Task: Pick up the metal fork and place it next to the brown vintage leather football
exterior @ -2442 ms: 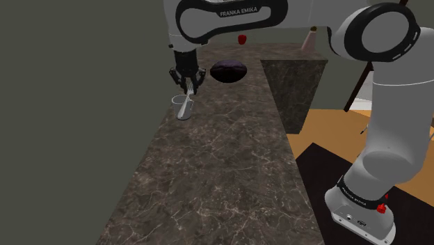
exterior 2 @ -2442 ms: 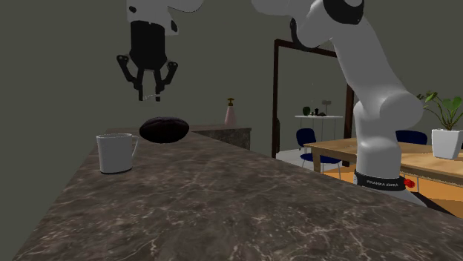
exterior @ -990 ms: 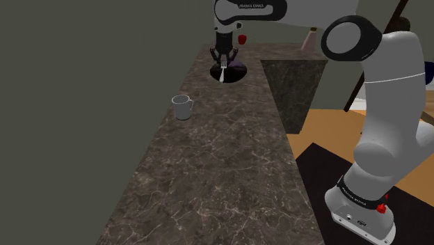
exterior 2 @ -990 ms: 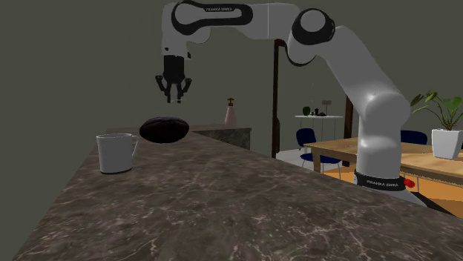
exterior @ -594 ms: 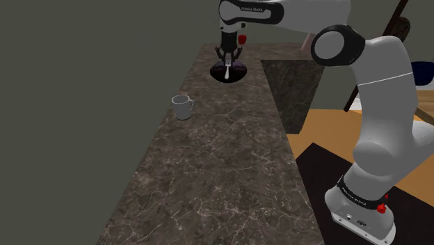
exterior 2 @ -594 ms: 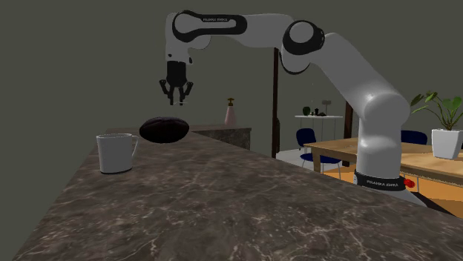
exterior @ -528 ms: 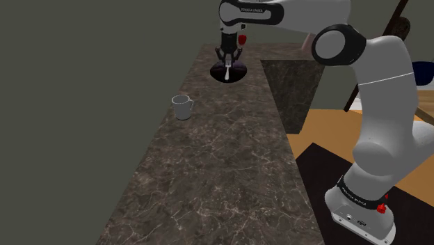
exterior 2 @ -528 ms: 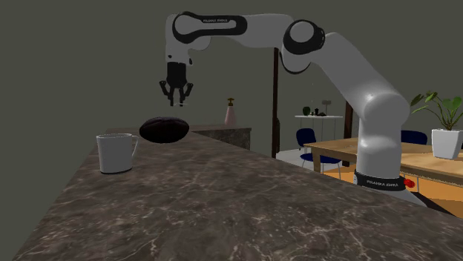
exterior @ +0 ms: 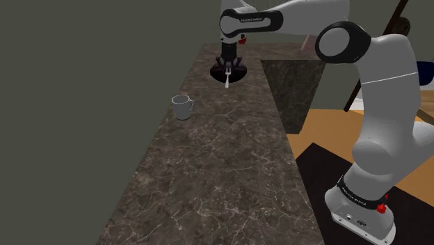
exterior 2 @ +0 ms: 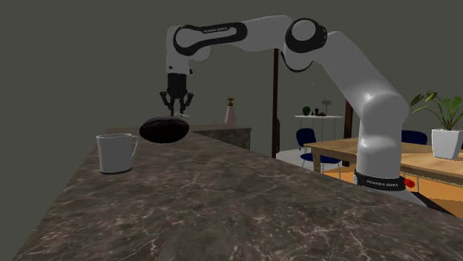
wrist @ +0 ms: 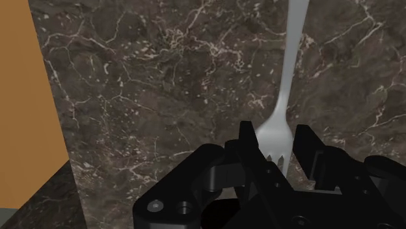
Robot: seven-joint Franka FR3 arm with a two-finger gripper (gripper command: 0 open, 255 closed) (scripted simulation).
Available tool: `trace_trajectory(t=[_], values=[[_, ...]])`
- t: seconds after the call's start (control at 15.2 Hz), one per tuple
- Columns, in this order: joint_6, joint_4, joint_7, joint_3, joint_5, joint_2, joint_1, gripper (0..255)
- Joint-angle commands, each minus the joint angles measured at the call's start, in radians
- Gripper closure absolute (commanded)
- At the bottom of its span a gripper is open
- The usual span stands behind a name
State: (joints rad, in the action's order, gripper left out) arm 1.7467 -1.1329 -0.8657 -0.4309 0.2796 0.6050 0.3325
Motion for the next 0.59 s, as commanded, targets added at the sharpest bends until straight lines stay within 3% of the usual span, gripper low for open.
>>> trace_trajectory(t=[0.0, 0.53], values=[[0.03, -0.033, -0.003, 0.0, 0.0, -0.003, 0.006, 255], [0.134, -0.137, -0.015, 0.004, 0.006, 0.0, 0.02, 255]])
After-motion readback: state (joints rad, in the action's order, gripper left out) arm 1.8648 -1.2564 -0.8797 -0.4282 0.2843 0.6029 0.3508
